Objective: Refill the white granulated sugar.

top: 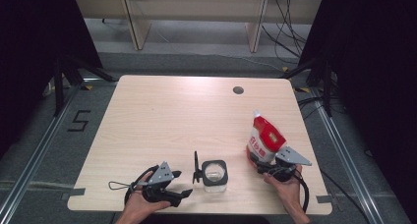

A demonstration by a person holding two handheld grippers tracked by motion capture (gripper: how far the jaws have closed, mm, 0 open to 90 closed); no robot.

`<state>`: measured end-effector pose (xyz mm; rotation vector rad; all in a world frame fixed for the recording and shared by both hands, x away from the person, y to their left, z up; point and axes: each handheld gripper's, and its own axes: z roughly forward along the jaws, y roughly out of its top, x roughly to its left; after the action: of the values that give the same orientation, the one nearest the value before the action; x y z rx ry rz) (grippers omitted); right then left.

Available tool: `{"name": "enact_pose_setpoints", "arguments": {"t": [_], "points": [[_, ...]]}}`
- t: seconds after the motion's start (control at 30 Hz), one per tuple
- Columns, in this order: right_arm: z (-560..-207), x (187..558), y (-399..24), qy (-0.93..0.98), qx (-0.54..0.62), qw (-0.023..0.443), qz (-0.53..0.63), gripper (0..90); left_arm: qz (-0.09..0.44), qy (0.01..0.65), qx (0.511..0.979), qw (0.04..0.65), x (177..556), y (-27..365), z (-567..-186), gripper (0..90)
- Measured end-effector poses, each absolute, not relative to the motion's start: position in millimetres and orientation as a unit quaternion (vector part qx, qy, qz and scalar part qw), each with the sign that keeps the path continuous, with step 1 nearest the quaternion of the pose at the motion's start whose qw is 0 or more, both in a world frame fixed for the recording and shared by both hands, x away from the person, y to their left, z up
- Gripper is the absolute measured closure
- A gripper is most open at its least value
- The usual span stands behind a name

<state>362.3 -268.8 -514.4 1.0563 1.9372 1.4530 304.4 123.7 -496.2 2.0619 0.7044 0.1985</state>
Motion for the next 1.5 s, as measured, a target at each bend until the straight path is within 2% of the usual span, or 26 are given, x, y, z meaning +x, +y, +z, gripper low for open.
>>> {"name": "enact_pose_setpoints", "arguments": {"t": [0.27,0.33,0.47,0.53,0.6,0.67,0.7,0.73,0.77,0.83,0.97,1.1,1.13,1.27,1.33,1.43,1.5], "points": [[-514.7,365.2,-267.0,0.709,0.382,0.248,0.539,29.6,0.083,0.285,0.837,0.459,304.1,123.3,-496.5,26.7],[-515.4,366.5,-265.5,0.701,0.378,0.266,0.542,30.1,0.082,0.285,0.838,0.458,304.1,123.4,-496.4,26.7],[-514.6,366.1,-264.5,0.711,0.38,0.25,0.536,30.5,0.086,0.286,0.836,0.459,303.7,123.0,-497.0,26.7],[-514.3,364.6,-263.4,0.707,0.39,0.257,0.531,30.2,0.093,0.271,0.841,0.458,305.3,123.9,-496.5,26.7],[-515.5,369.2,-265.3,0.702,0.372,0.287,0.536,27.0,0.088,0.283,0.837,0.46,303.9,122.6,-496.8,26.7],[-515.5,368.5,-264.8,0.694,0.384,0.282,0.54,24.7,0.083,0.288,0.835,0.461,303.3,122.1,-496.9,26.7],[-517.1,369.0,-263.7,0.678,0.393,0.294,0.547,24.7,0.082,0.288,0.836,0.461,303.4,122.0,-497.0,26.7],[-516.0,368.6,-265.0,0.685,0.392,0.273,0.551,24.9,0.083,0.286,0.838,0.458,303.6,122.4,-496.9,26.7],[-516.7,369.2,-264.2,0.679,0.395,0.283,0.55,26.5,0.085,0.285,0.84,0.455,304.0,122.7,-496.9,26.8],[-515.9,368.0,-263.4,0.684,0.391,0.27,0.554,31.8,0.088,0.278,0.841,0.456,304.5,122.7,-497.3,26.9],[-515.7,368.3,-262.3,0.693,0.382,0.278,0.544,33.1,0.087,0.269,0.843,0.457,305.0,122.6,-497.1,27.0],[-514.8,366.6,-261.0,0.69,0.397,0.267,0.543,34.3,0.089,0.265,0.847,0.452,305.1,123.1,-496.7,27.0],[-514.4,366.6,-261.1,0.691,0.4,0.268,0.54,34.5,0.077,0.28,0.842,0.455,303.2,121.7,-497.3,27.0],[-512.6,367.2,-262.0,0.695,0.398,0.267,0.536,35.6,0.087,0.262,0.85,0.449,305.2,122.9,-496.3,27.1],[-511.7,368.3,-263.6,0.698,0.393,0.274,0.532,36.0,0.079,0.275,0.845,0.453,303.6,122.0,-496.8,27.2],[-510.6,365.4,-263.2,0.691,0.407,0.26,0.539,36.4,0.082,0.281,0.838,0.46,303.3,121.5,-497.9,27.3],[-507.9,365.3,-267.7,0.71,0.387,0.275,0.52,36.7,0.089,0.271,0.842,0.458,304.1,122.9,-496.9,27.3]]}}
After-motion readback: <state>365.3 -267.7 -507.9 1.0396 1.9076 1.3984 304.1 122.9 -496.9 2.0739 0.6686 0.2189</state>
